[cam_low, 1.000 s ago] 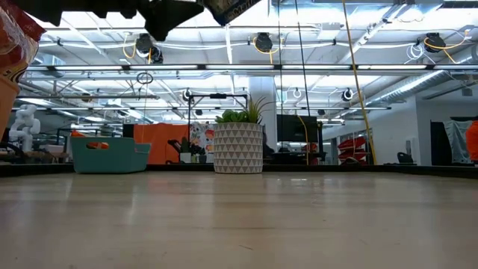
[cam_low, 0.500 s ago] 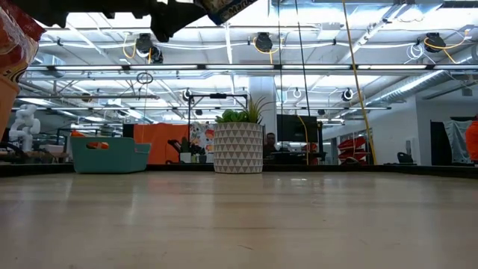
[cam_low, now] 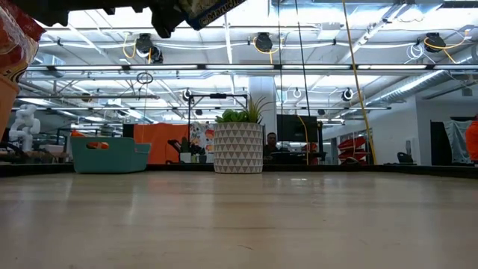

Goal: Sort Maruchan noodles
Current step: Put the blue noodle pack into the transparent bin

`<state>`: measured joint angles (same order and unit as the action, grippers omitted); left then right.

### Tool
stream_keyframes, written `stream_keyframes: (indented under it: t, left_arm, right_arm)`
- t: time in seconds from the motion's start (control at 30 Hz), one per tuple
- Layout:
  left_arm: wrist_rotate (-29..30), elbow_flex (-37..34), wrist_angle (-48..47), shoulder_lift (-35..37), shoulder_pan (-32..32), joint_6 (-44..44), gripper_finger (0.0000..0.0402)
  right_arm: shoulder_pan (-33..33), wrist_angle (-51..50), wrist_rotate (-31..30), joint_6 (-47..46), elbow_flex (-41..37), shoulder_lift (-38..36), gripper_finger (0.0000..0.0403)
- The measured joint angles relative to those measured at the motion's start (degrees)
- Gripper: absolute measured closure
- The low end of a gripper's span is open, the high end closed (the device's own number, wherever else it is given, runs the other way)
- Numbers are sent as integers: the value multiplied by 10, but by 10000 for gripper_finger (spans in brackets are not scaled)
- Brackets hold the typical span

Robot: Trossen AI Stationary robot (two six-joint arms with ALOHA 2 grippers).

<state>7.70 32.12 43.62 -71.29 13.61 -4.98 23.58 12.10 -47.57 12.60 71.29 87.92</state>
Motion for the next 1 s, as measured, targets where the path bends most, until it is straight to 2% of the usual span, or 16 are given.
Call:
stream_keyframes:
  t: [0.1, 0.4, 0.73, 0.83, 1.0]
  left_arm:
    - [-5, 0, 0, 0, 0, 0, 32]
    - [-30, 0, 0, 0, 0, 6, 140]
    - [-50, 0, -1, 0, -11, 15, 242]
    - [-60, 0, -1, 0, -12, 19, 262]
    - [-62, 0, -1, 0, -12, 19, 269]
  right_arm:
    - [-3, 1, 8, -3, 0, -1, 403]
    - [-3, 1, 14, 1, 0, -1, 403]
    - [-3, -1, 13, 6, 0, -1, 403]
    - [-2, -1, 13, 8, 0, -1, 396]
    - [1, 0, 9, 7, 0, -1, 363]
